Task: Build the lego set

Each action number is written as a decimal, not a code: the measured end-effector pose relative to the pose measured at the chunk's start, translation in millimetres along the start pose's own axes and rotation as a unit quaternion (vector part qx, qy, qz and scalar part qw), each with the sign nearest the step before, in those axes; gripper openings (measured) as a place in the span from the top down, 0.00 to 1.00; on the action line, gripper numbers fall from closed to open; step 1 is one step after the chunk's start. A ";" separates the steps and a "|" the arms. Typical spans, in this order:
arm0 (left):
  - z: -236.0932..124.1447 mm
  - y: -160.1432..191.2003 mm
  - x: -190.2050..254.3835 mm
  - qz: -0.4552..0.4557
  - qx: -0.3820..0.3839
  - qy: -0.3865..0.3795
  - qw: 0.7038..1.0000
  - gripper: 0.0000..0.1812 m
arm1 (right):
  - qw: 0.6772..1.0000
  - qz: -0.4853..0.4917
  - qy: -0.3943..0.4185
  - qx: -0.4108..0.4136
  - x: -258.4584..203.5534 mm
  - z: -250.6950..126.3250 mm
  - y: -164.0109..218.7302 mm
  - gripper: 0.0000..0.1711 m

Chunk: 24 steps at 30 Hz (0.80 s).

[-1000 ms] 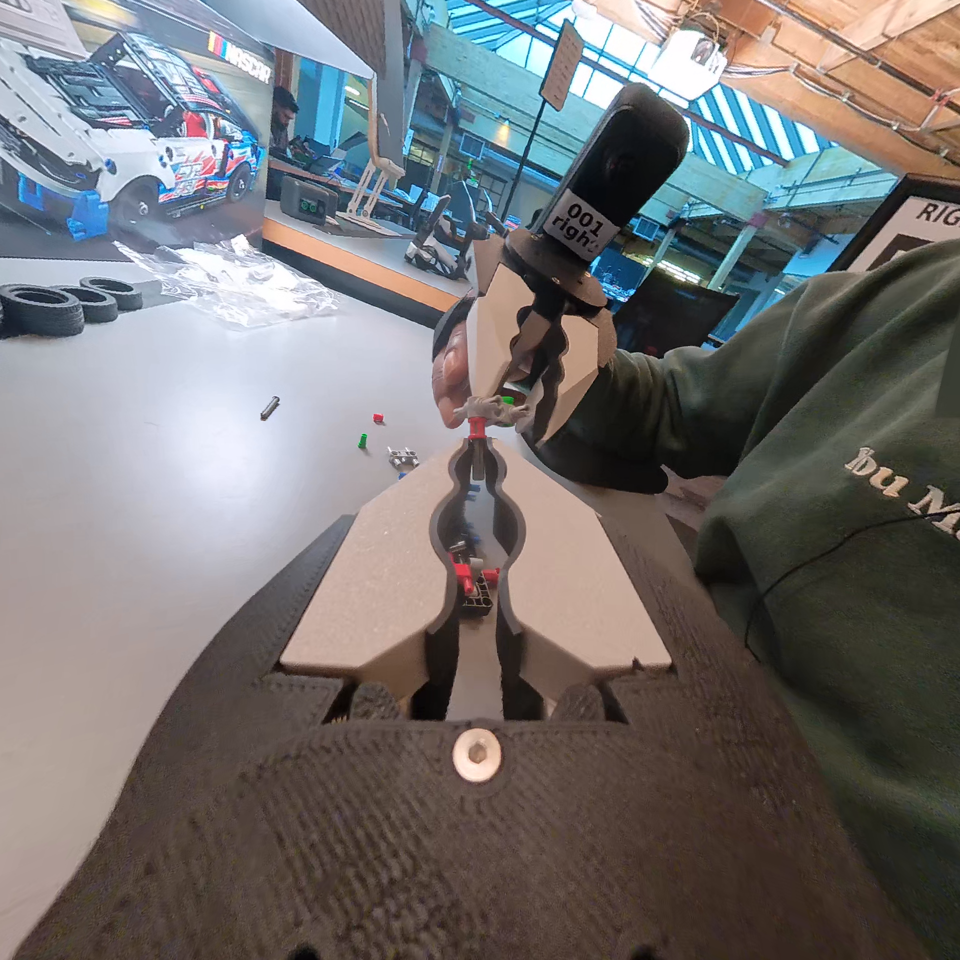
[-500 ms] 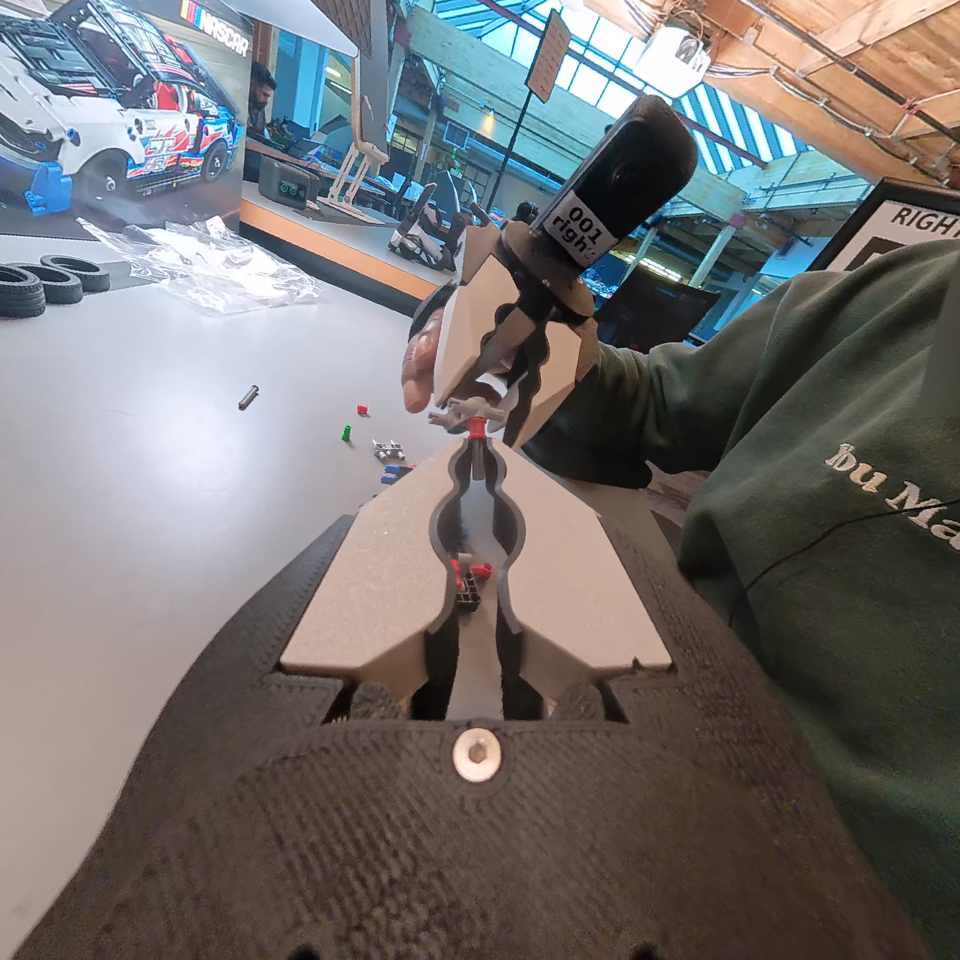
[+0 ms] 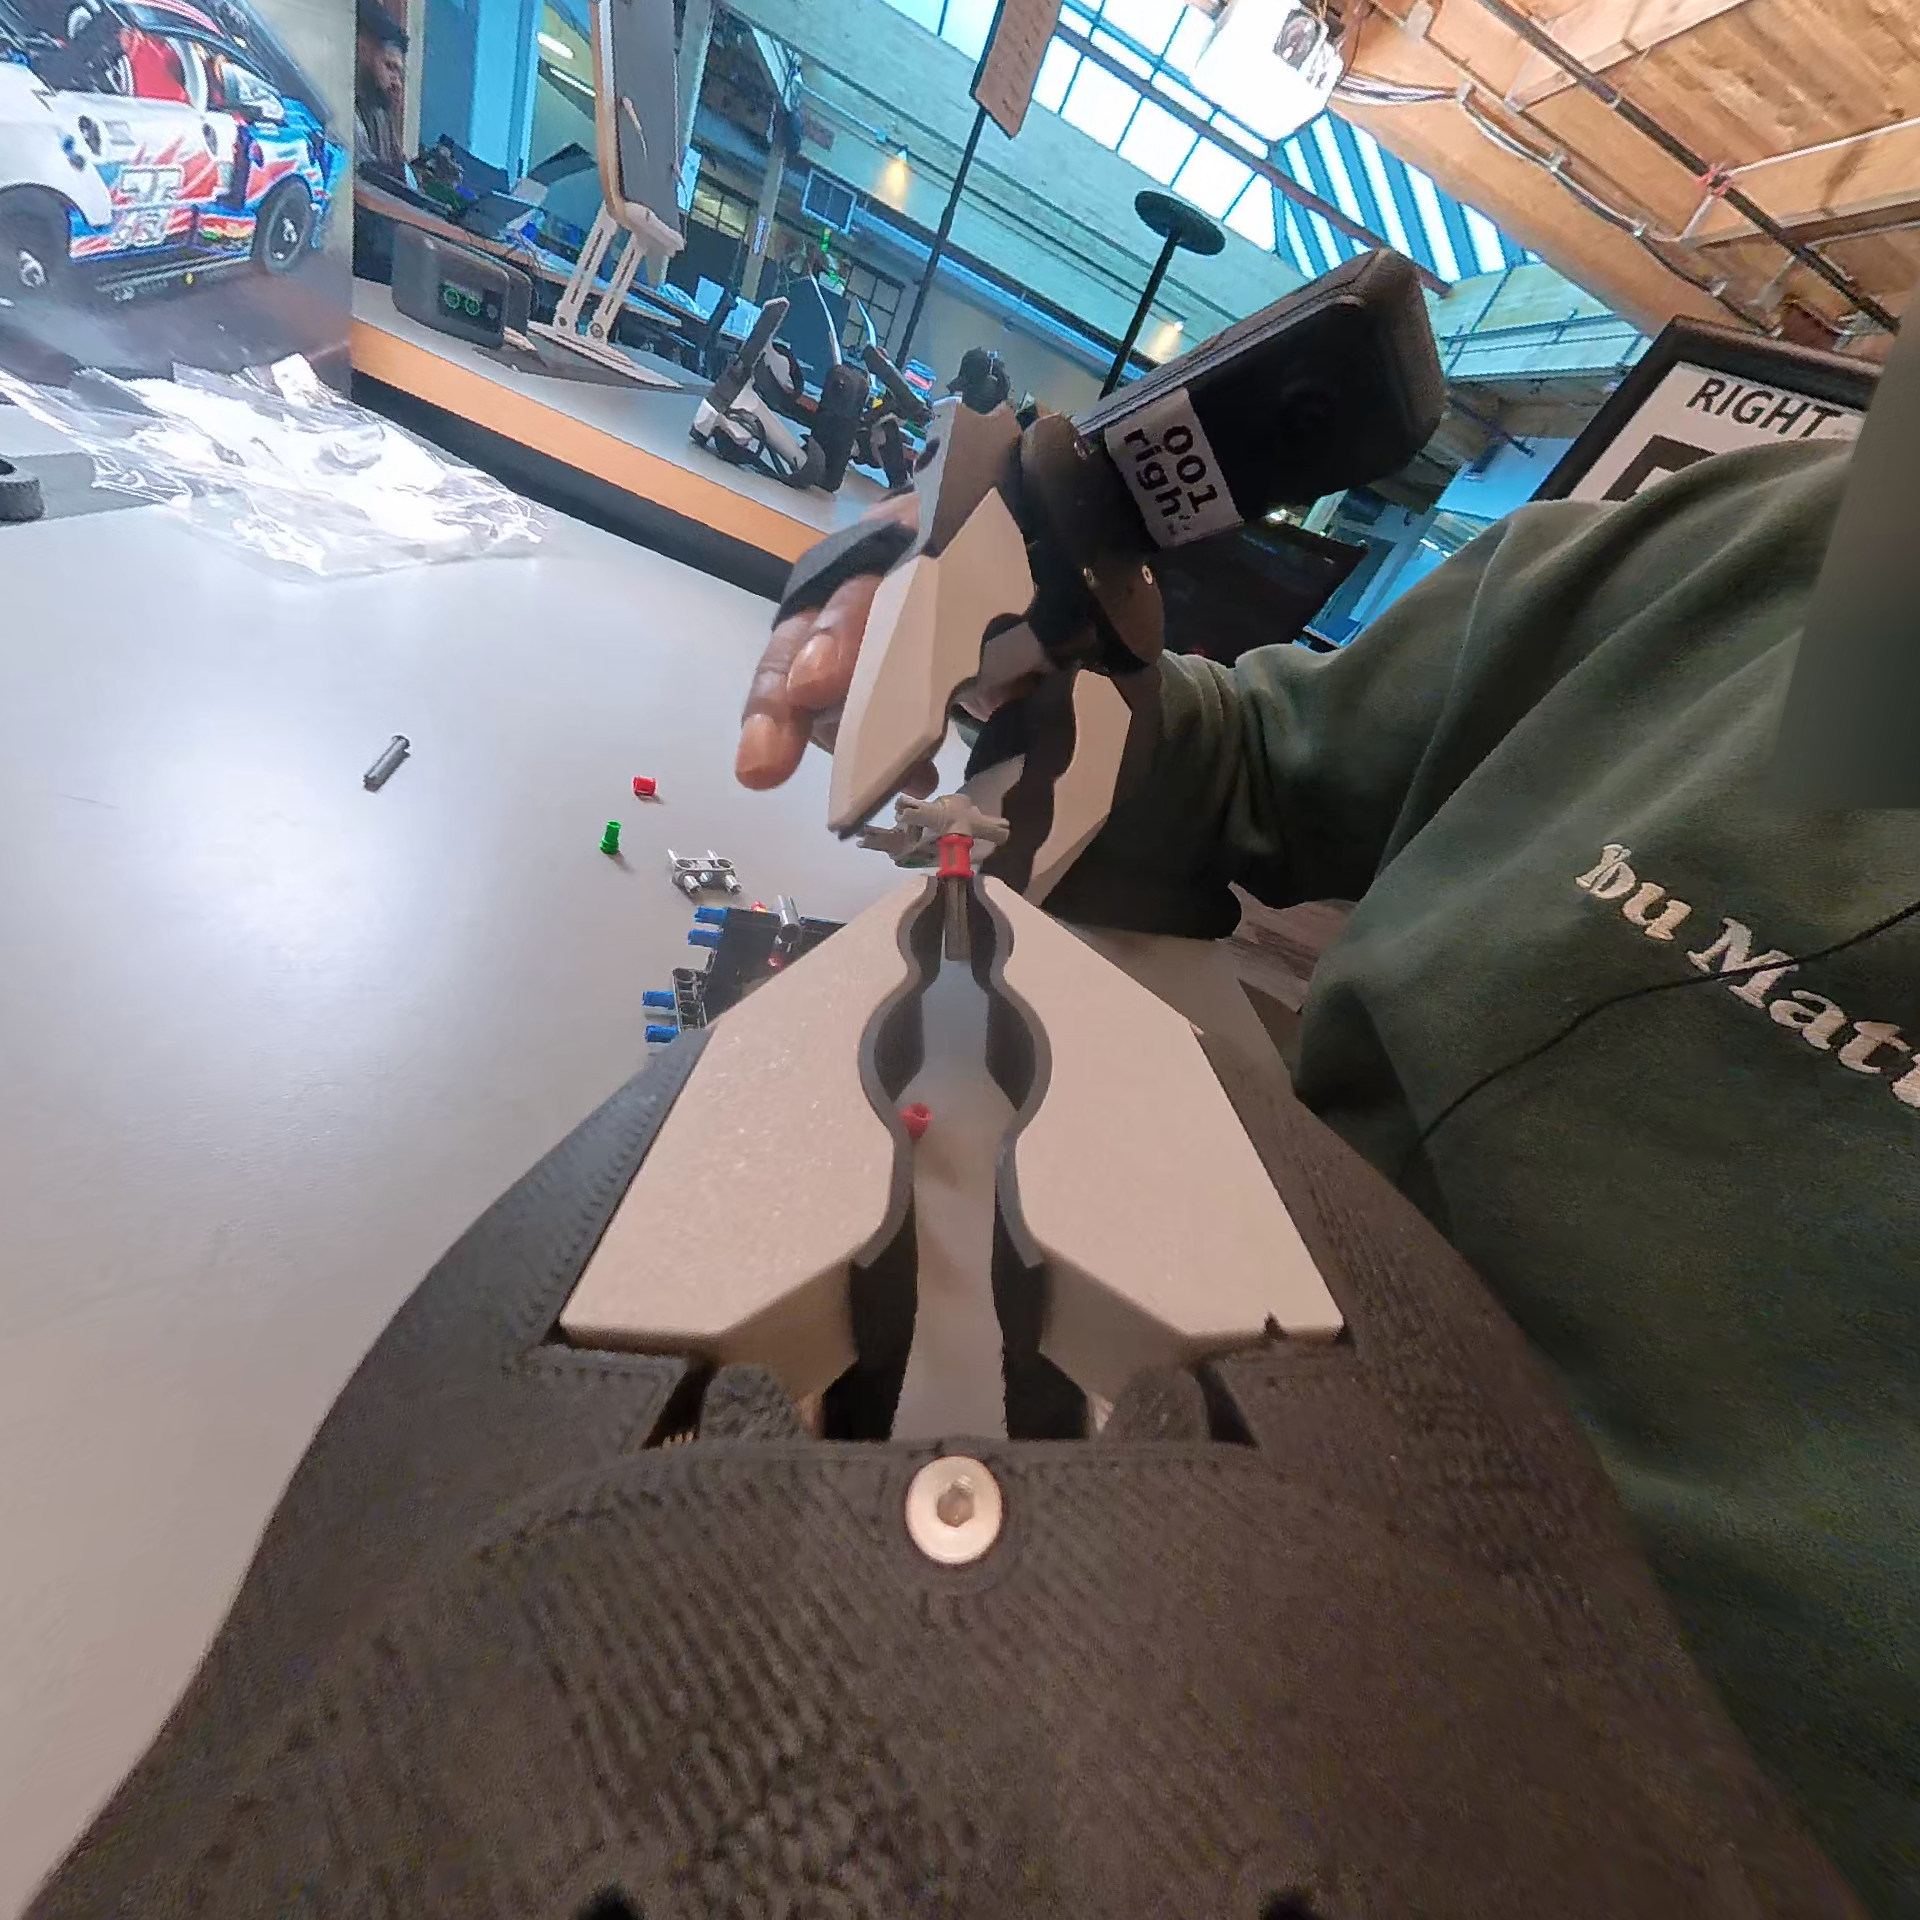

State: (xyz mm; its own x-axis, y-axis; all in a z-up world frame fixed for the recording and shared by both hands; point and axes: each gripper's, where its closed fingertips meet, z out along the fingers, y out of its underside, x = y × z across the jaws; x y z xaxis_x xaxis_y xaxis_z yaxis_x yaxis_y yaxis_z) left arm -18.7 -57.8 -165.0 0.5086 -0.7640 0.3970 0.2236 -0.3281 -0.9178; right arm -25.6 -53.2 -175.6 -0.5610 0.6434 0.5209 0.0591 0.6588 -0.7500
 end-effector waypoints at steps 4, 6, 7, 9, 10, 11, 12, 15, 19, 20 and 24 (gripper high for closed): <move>-2.1 -2.1 -4.6 -0.006 0.005 -0.012 1.000 0.99 | 0.999 0.054 0.004 0.006 6.8 -0.4 3.7 0.89; -2.9 -2.4 -8.8 -0.009 0.007 -0.023 1.000 0.99 | 0.995 0.095 0.001 0.001 9.6 1.1 6.4 0.89; -3.6 -2.7 -12.3 -0.010 0.007 -0.033 0.999 0.99 | 0.993 0.122 0.000 -0.004 11.4 2.2 8.8 0.89; -6.4 -4.5 -20.3 -0.006 0.013 -0.059 0.998 0.99 | 0.981 0.193 -0.002 -0.007 16.7 3.9 13.9 0.89; -9.0 -6.7 -25.4 -0.002 0.018 -0.076 0.997 0.98 | 0.972 0.233 0.001 -0.003 21.1 4.1 16.1 0.89; -12.1 -9.4 -30.5 0.006 0.025 -0.096 0.995 0.97 | 0.961 0.276 0.004 0.004 26.3 3.8 18.2 0.89; -15.4 -12.4 -35.2 0.017 0.031 -0.116 0.993 0.96 | 0.946 0.323 0.006 0.015 31.6 3.3 19.6 0.89; -23.1 -21.8 -46.5 0.075 0.039 -0.187 0.979 0.92 | 0.885 0.462 0.007 0.057 46.8 1.4 22.0 0.89; -24.7 -34.8 -48.0 0.222 0.029 -0.284 0.932 0.90 | 0.801 0.588 -0.016 0.109 52.0 3.3 17.5 0.89; -22.8 -37.3 -44.7 0.254 0.027 -0.294 0.921 0.89 | 0.782 0.611 -0.022 0.121 52.5 3.8 15.8 0.90; -12.2 -32.7 -36.8 0.296 0.005 -0.292 0.909 0.81 | 0.710 0.680 -0.069 0.170 50.7 3.0 2.2 0.90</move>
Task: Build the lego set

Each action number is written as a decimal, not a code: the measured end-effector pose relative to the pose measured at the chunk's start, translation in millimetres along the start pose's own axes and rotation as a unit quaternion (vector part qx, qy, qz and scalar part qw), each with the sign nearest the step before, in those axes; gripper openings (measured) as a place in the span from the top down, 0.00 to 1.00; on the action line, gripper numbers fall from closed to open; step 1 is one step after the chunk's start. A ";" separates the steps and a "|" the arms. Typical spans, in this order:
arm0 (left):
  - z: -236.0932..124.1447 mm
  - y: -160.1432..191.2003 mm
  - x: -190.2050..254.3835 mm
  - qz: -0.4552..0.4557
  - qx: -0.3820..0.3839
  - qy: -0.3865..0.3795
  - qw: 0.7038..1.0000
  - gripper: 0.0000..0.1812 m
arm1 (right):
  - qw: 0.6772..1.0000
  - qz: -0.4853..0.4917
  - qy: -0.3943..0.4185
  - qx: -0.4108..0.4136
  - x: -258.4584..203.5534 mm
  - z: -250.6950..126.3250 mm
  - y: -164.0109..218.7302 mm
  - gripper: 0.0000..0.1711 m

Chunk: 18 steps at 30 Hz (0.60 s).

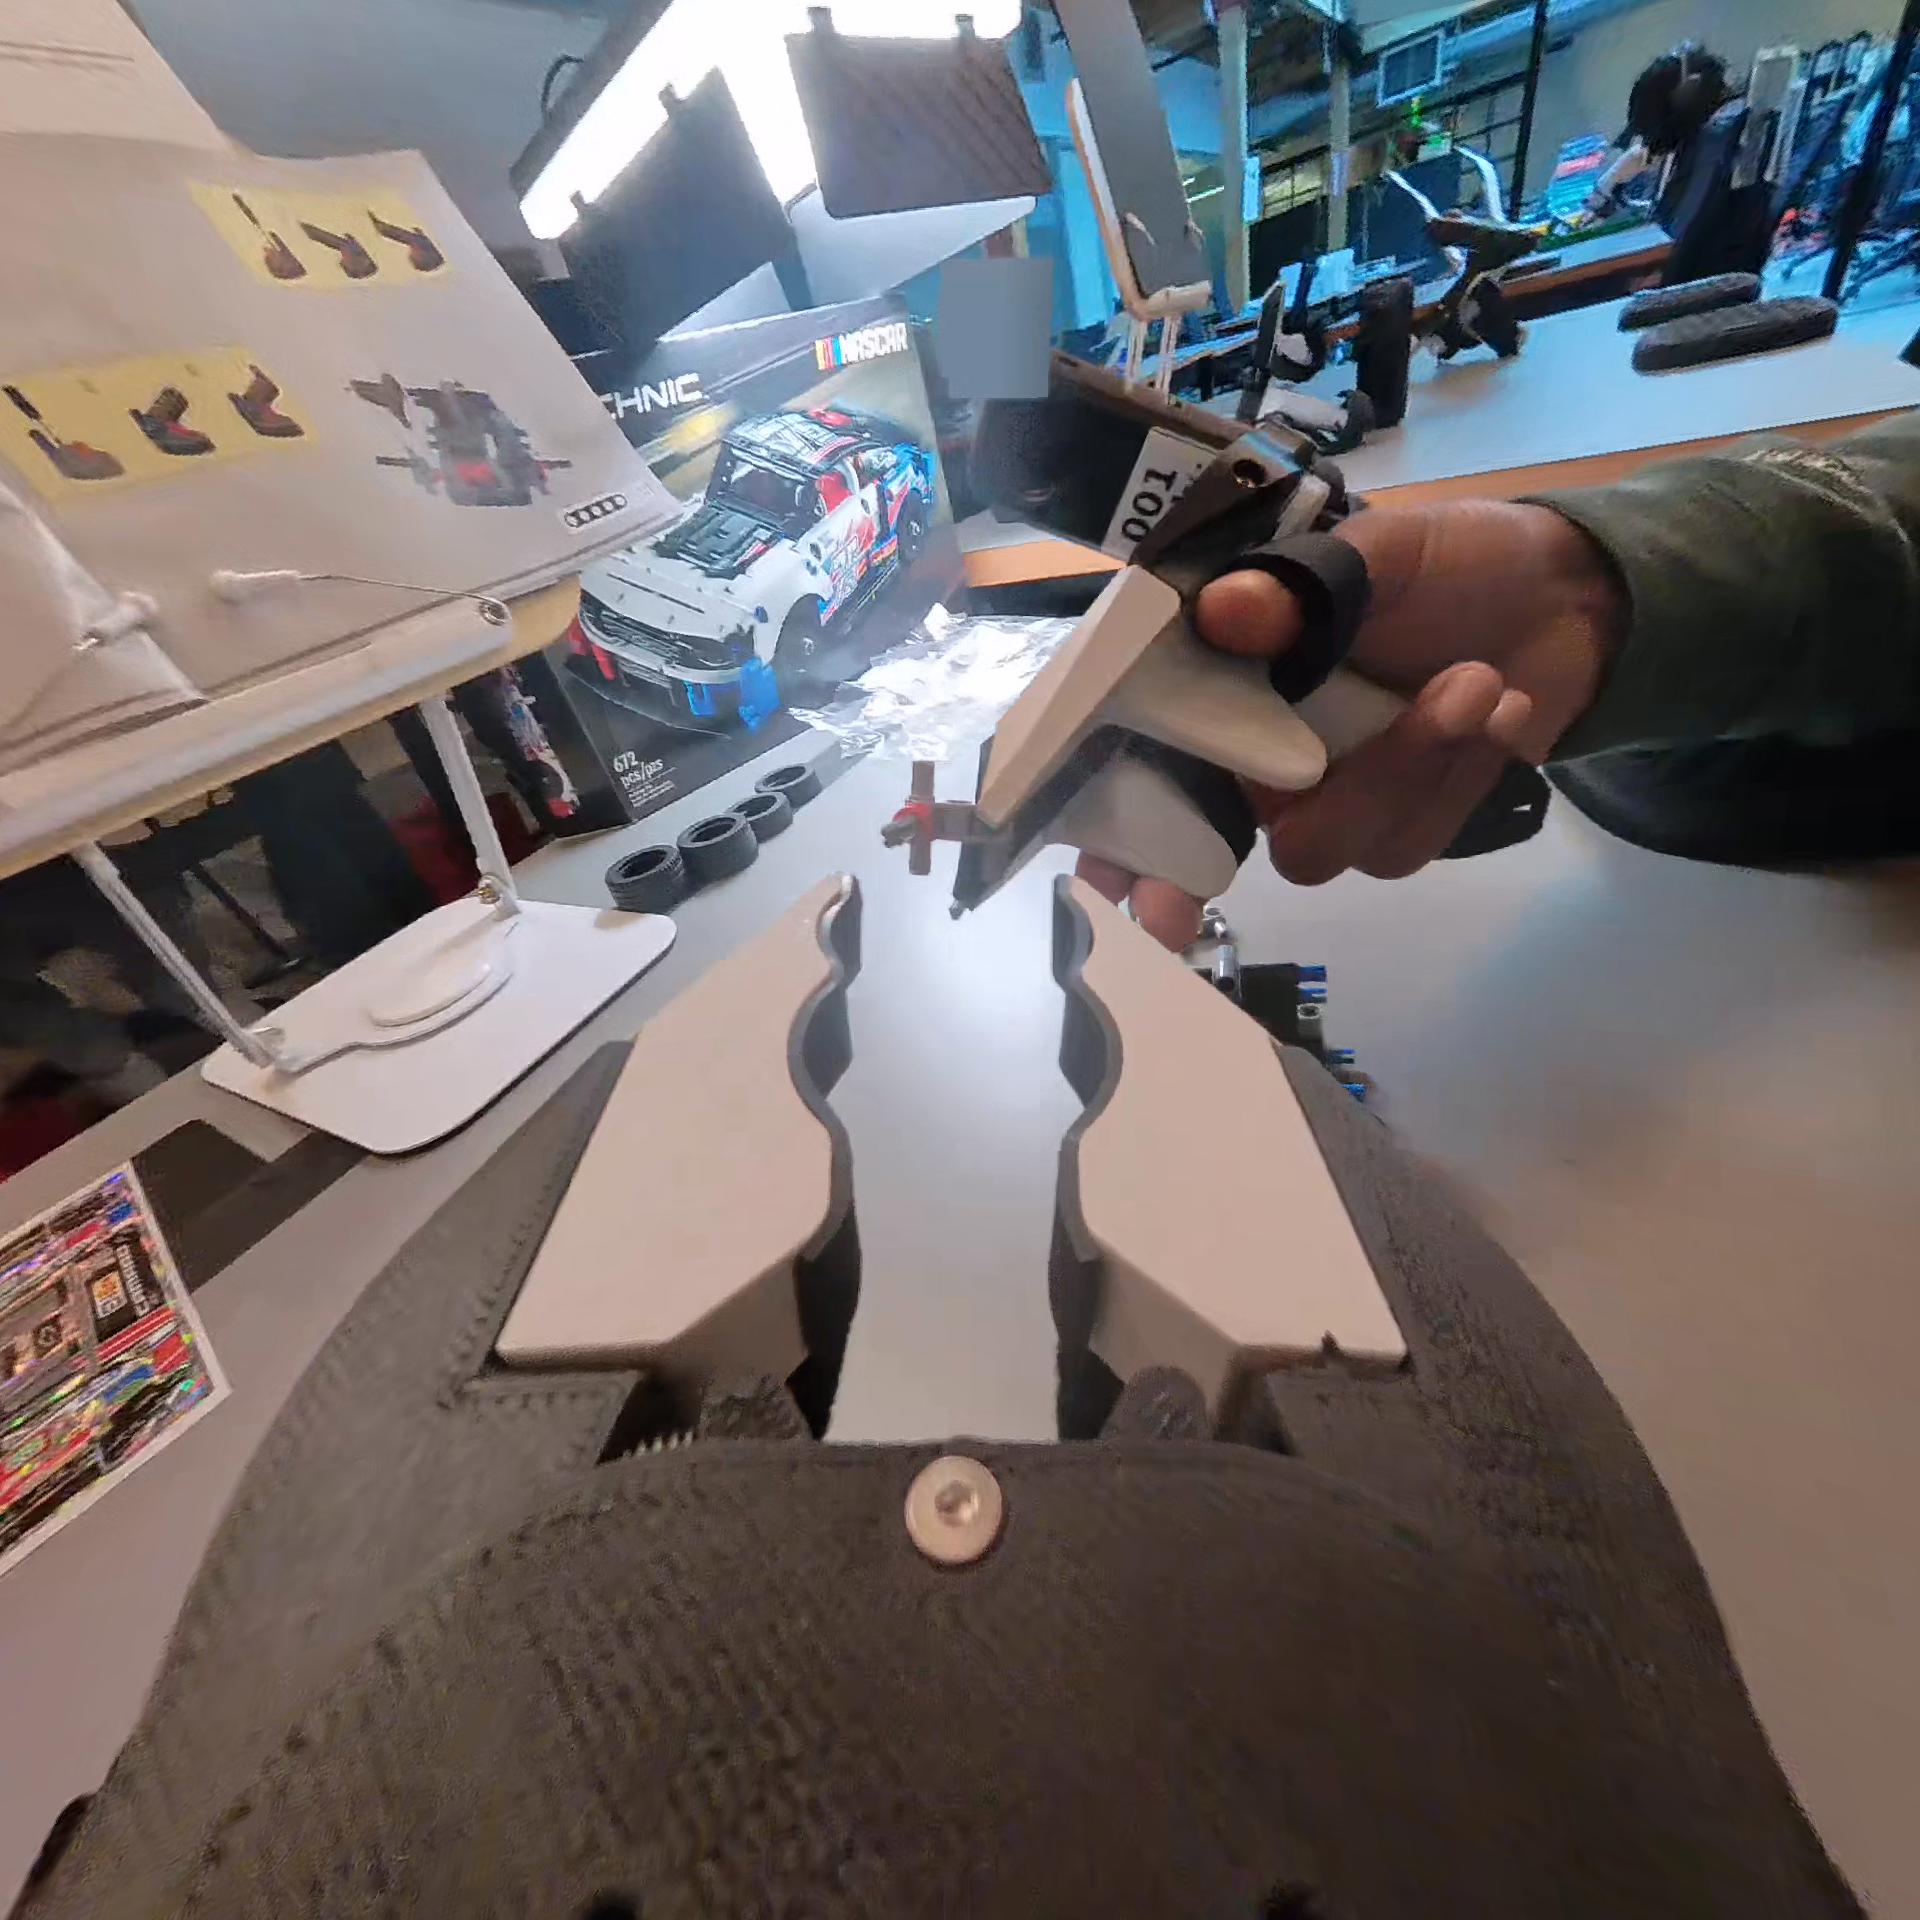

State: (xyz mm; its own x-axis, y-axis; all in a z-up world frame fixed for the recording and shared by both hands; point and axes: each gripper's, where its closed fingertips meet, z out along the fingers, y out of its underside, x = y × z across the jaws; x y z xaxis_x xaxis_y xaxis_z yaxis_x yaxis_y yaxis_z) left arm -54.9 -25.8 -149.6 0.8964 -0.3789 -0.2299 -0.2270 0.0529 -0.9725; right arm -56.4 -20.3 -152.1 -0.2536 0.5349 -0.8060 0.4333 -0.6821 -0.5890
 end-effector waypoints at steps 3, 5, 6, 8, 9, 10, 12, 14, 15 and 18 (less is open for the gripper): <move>1.1 -3.9 1.5 -0.003 0.010 0.003 1.000 0.75 | 0.999 0.020 -0.028 -0.014 -11.0 4.9 8.5 0.90; 0.6 -8.0 5.1 0.003 0.018 0.011 1.000 0.74 | 0.999 0.020 -0.033 -0.023 -15.8 8.2 13.8 0.90; 0.0 -9.9 7.8 0.010 0.022 0.015 1.000 0.76 | 0.999 0.017 -0.033 -0.029 -17.1 9.5 16.6 0.90; -1.4 -11.8 13.1 0.029 0.024 0.021 0.999 0.84 | 0.998 0.018 -0.036 -0.040 -19.0 11.7 21.8 0.90; -1.9 -11.5 15.9 0.038 0.023 0.026 0.999 0.86 | 0.998 0.018 -0.036 -0.042 -19.1 12.2 23.0 0.90; -2.4 -11.0 16.7 0.043 0.022 0.028 0.998 0.87 | 0.998 0.018 -0.036 -0.043 -19.0 12.2 23.4 0.90; -3.3 -9.8 17.5 0.039 0.017 0.038 0.998 0.87 | 0.998 0.019 -0.038 -0.047 -19.0 12.7 25.0 0.90; -4.6 -9.7 19.0 0.032 0.017 0.052 0.998 0.88 | 0.998 0.021 -0.044 -0.049 -20.5 13.2 25.4 0.91; -5.3 -10.8 19.8 0.025 0.020 0.059 0.998 0.88 | 0.997 0.018 -0.049 -0.051 -22.1 13.1 25.7 0.91; -8.2 -15.8 21.6 -0.001 0.035 0.079 0.996 0.88 | 0.996 0.008 -0.068 -0.052 -28.1 13.0 25.0 0.89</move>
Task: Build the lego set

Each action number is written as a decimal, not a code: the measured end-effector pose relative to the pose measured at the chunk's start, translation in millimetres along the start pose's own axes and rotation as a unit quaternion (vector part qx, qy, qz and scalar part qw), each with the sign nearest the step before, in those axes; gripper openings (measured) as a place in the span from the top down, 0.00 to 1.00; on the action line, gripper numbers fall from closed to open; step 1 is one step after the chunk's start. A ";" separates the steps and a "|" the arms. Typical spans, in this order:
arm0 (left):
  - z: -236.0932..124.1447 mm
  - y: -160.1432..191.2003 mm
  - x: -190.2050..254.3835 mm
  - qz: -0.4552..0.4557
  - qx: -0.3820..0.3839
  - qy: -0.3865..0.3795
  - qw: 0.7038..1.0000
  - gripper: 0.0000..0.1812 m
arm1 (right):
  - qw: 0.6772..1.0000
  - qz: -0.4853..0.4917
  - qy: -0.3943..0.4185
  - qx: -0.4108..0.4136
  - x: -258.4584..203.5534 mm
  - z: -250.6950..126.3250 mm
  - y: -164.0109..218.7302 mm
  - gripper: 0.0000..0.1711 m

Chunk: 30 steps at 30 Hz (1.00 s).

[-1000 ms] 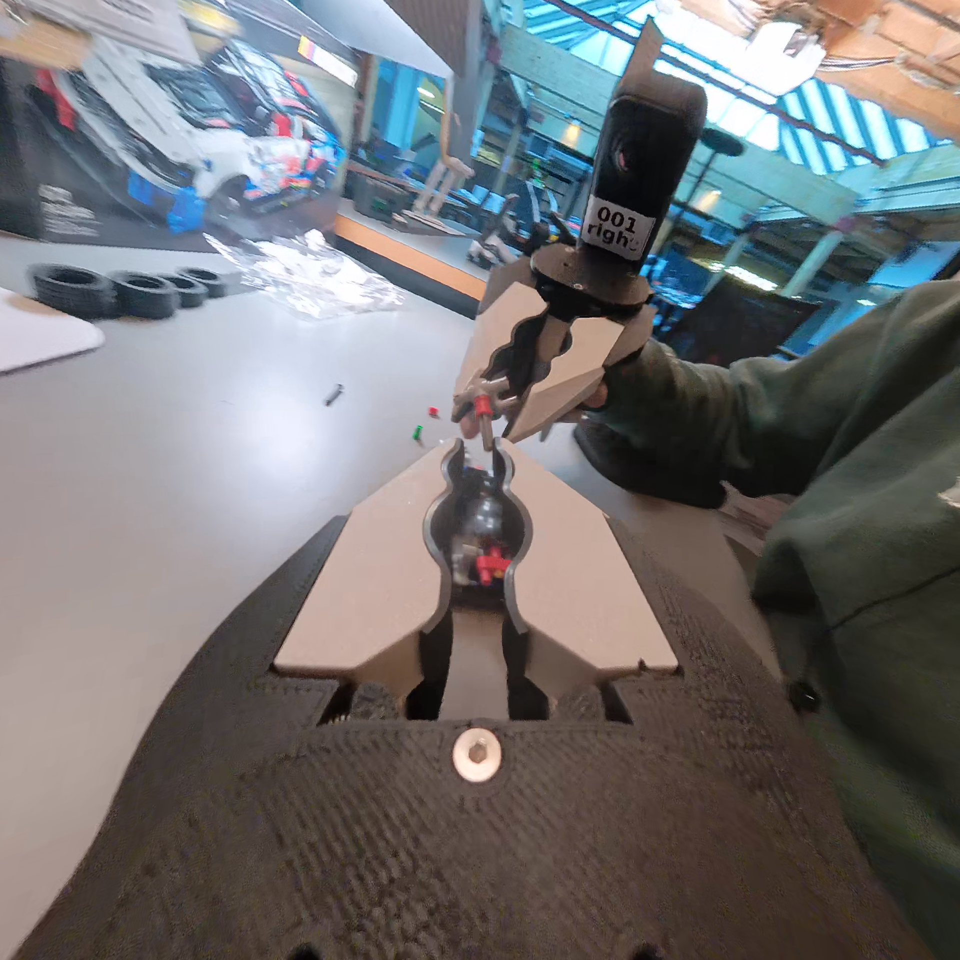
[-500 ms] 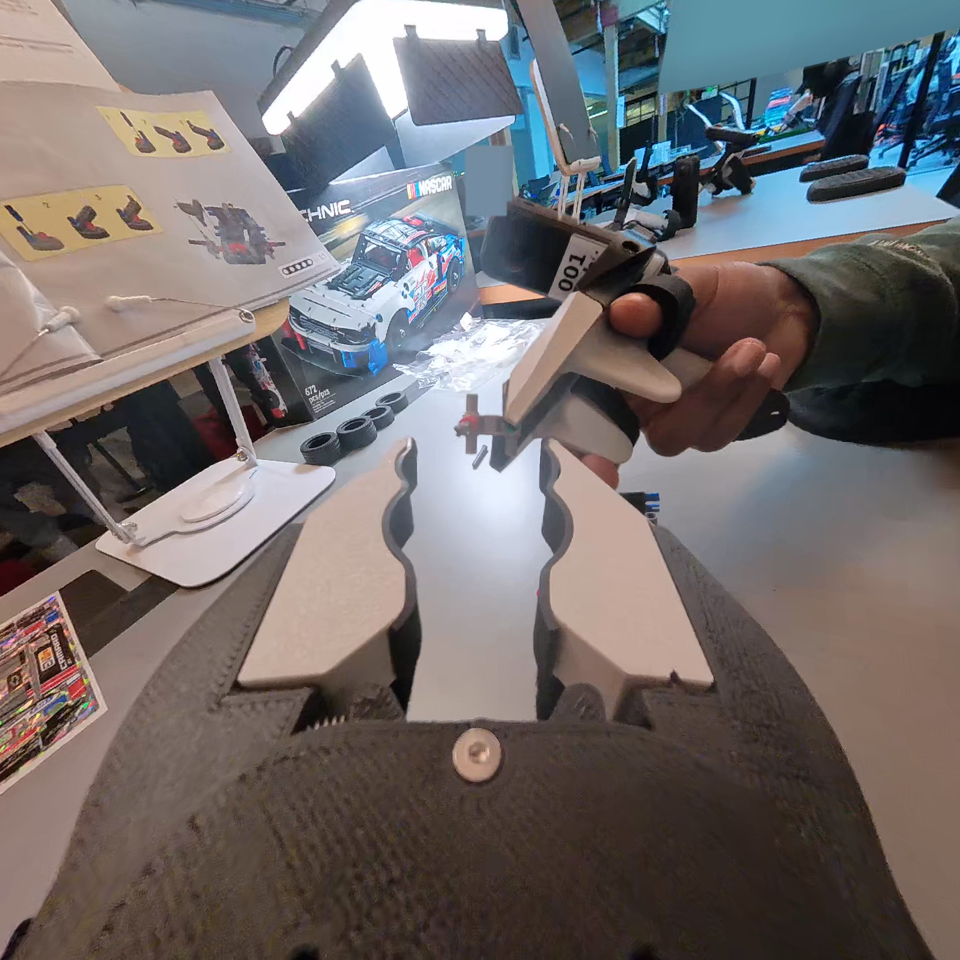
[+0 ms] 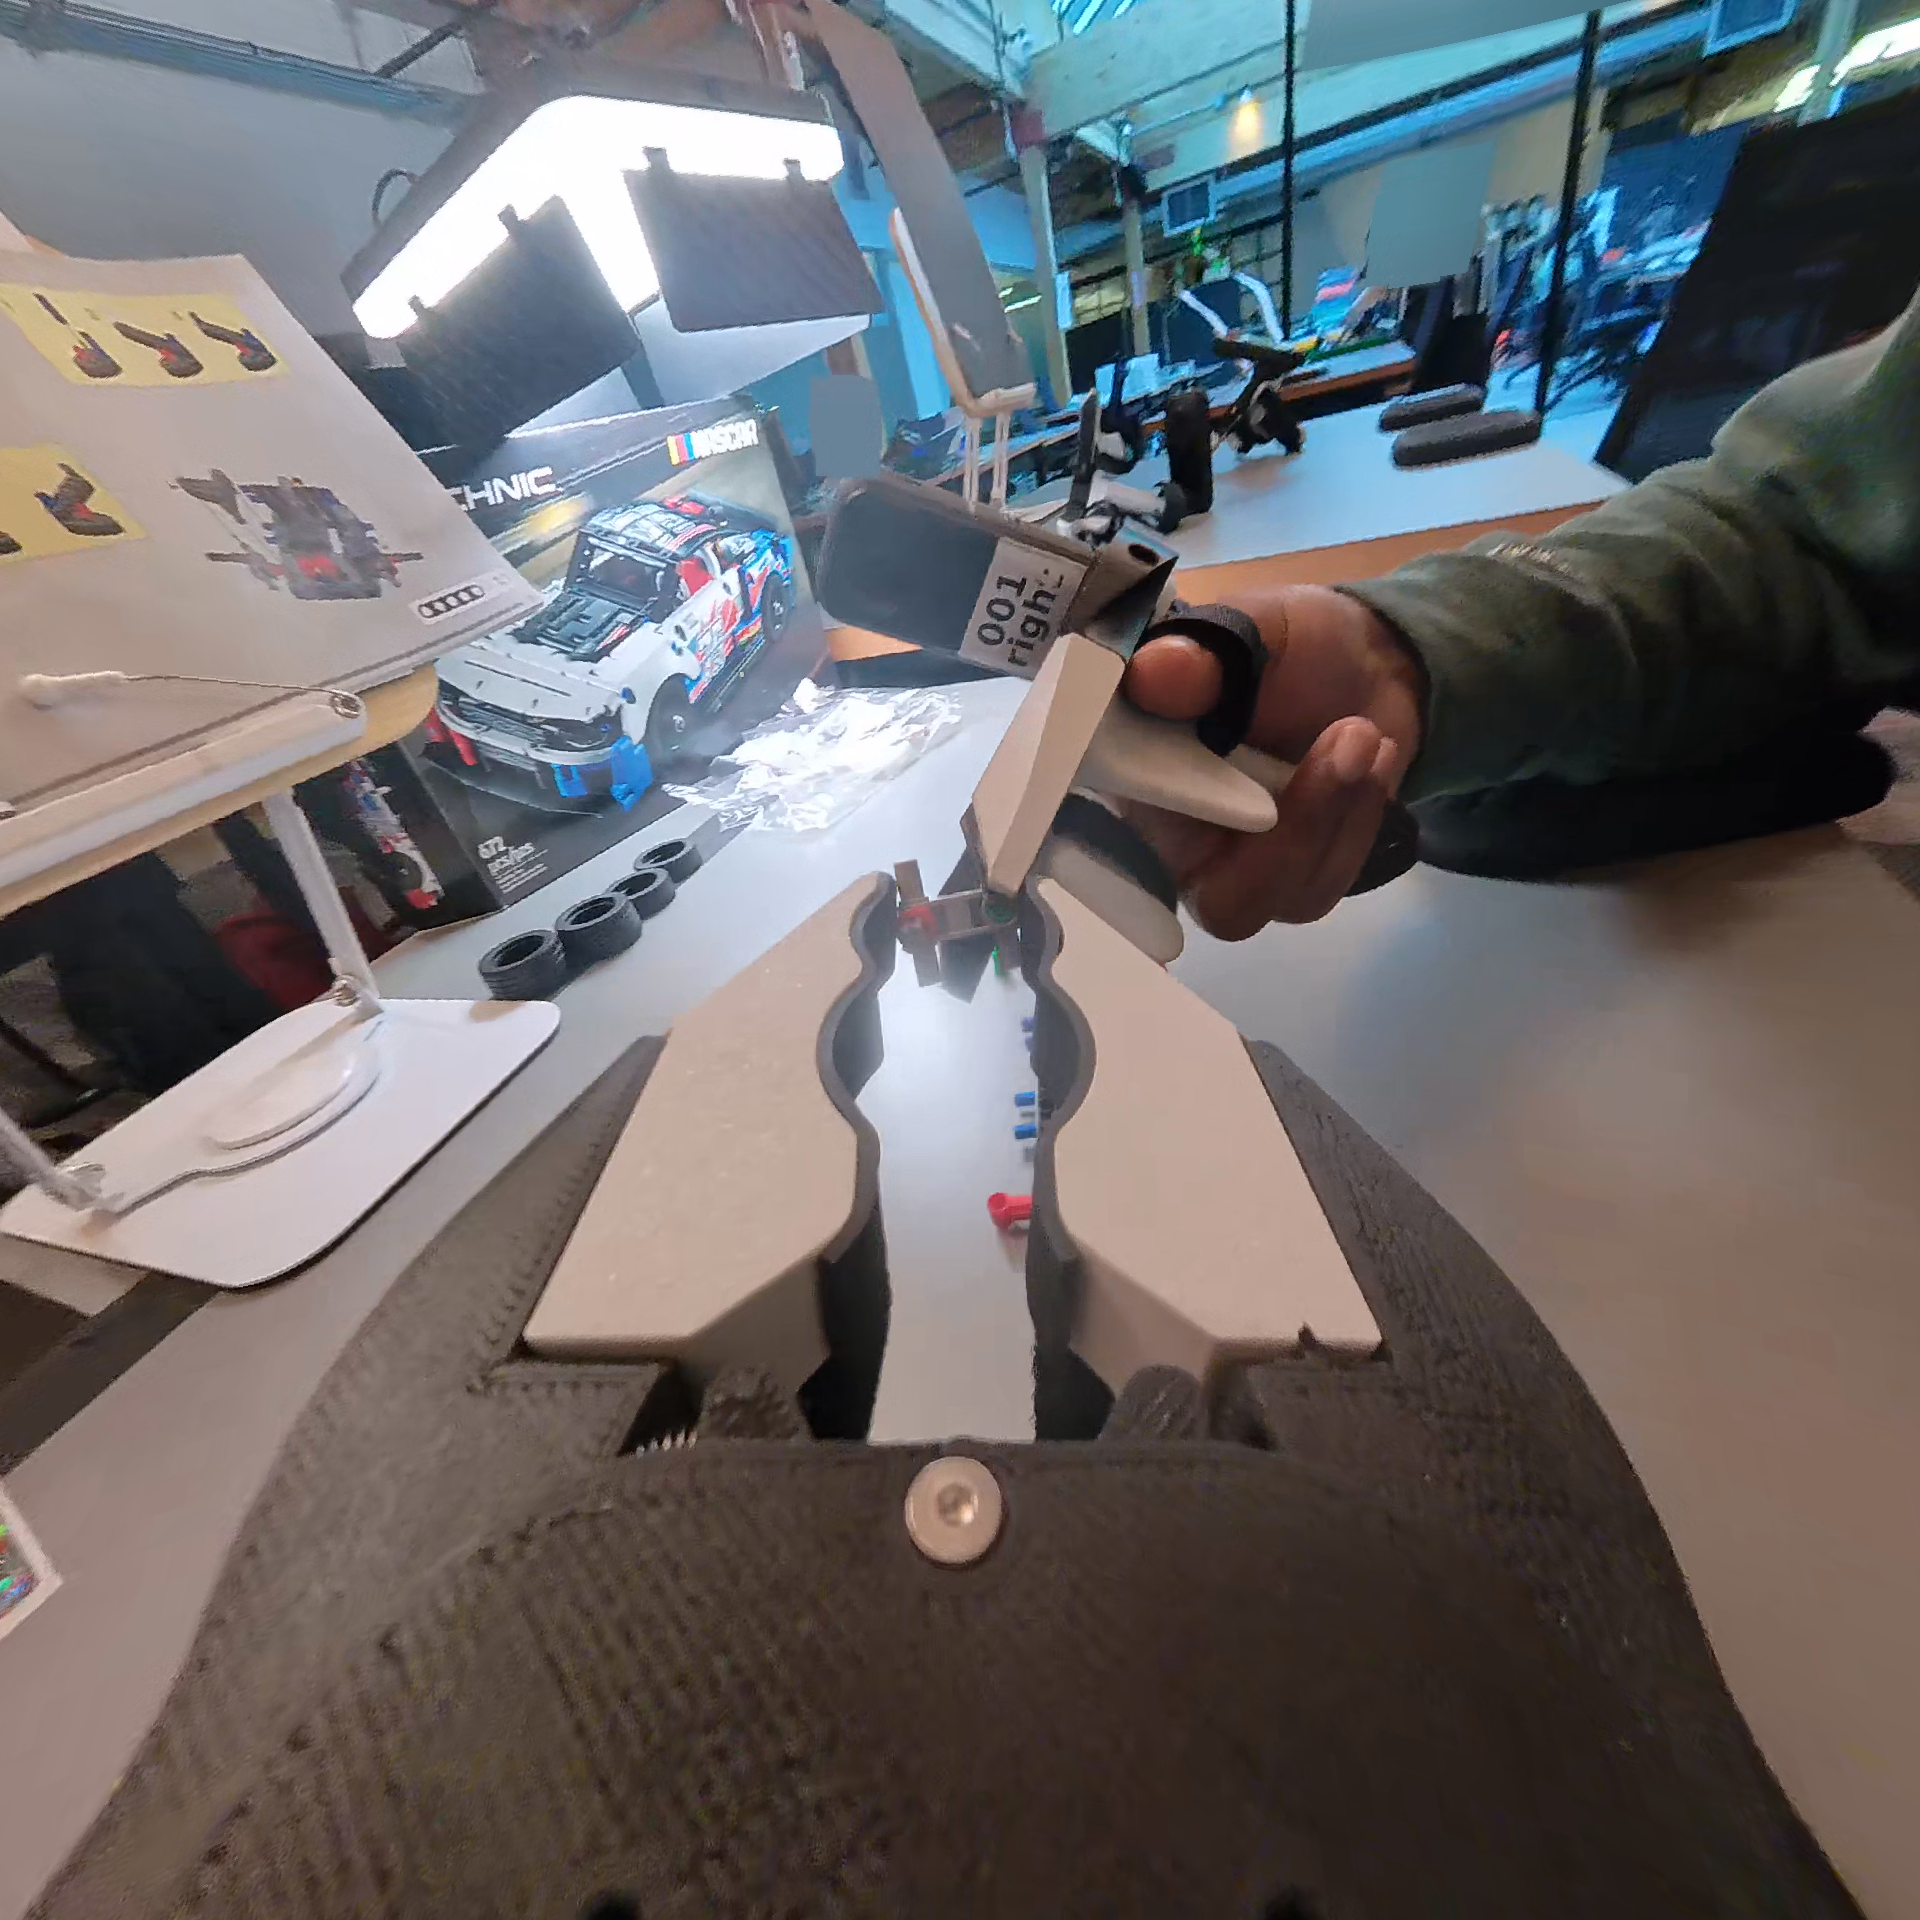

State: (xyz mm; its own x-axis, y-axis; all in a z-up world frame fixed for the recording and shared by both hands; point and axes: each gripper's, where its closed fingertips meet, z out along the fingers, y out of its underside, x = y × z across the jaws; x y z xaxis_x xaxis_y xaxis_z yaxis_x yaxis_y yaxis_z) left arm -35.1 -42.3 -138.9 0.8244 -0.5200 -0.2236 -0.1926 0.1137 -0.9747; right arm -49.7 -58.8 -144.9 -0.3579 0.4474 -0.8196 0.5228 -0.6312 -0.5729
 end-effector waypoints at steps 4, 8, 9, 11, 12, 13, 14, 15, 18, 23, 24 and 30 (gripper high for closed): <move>-3.4 -6.0 2.7 -0.050 0.027 0.035 0.998 0.90 | 1.000 -0.022 -0.021 -0.009 -6.8 -1.0 -0.1 0.86; -13.4 -12.5 -7.7 -0.109 0.066 0.047 0.991 0.99 | 0.998 -0.061 -0.033 0.009 -9.9 -12.9 -13.2 0.79; -15.7 -12.7 -13.6 -0.122 0.072 0.041 0.989 0.99 | 0.997 -0.061 -0.038 0.018 -11.7 -15.8 -17.3 0.79; -18.6 -11.1 -22.7 -0.144 0.076 0.034 0.986 1.00 | 0.997 -0.057 -0.035 0.026 -10.1 -18.1 -20.8 0.82; -19.3 -9.6 -25.7 -0.149 0.075 0.030 0.985 1.00 | 0.998 -0.052 -0.032 0.028 -7.9 -18.1 -20.9 0.84; -19.5 -7.6 -27.3 -0.151 0.072 0.027 0.985 1.00 | 0.998 -0.047 -0.032 0.032 -6.3 -18.0 -21.0 0.86; -19.2 -5.9 -27.7 -0.153 0.069 0.027 0.985 1.00 | 0.998 -0.042 -0.033 0.034 -5.0 -17.9 -21.0 0.87; -18.8 -4.9 -27.6 -0.157 0.067 0.028 0.985 1.00 | 0.998 -0.040 -0.032 0.033 -3.4 -17.8 -20.5 0.87; -18.4 -6.2 -25.5 -0.185 0.075 0.044 0.979 1.00 | 0.997 -0.072 -0.019 0.029 -0.4 -20.0 -21.8 0.85; -14.8 -6.6 -4.8 -0.315 0.082 0.156 0.933 1.00 | 0.909 -0.405 0.089 -0.030 3.5 -27.0 -15.3 0.82; -14.5 -8.6 1.1 -0.341 0.085 0.186 0.917 1.00 | 0.874 -0.474 0.089 -0.052 -1.4 -26.3 -6.8 0.82; -12.1 -19.1 22.9 -0.388 0.099 0.287 0.870 1.00 | 0.850 -0.514 0.050 -0.102 -17.8 -12.9 25.3 0.78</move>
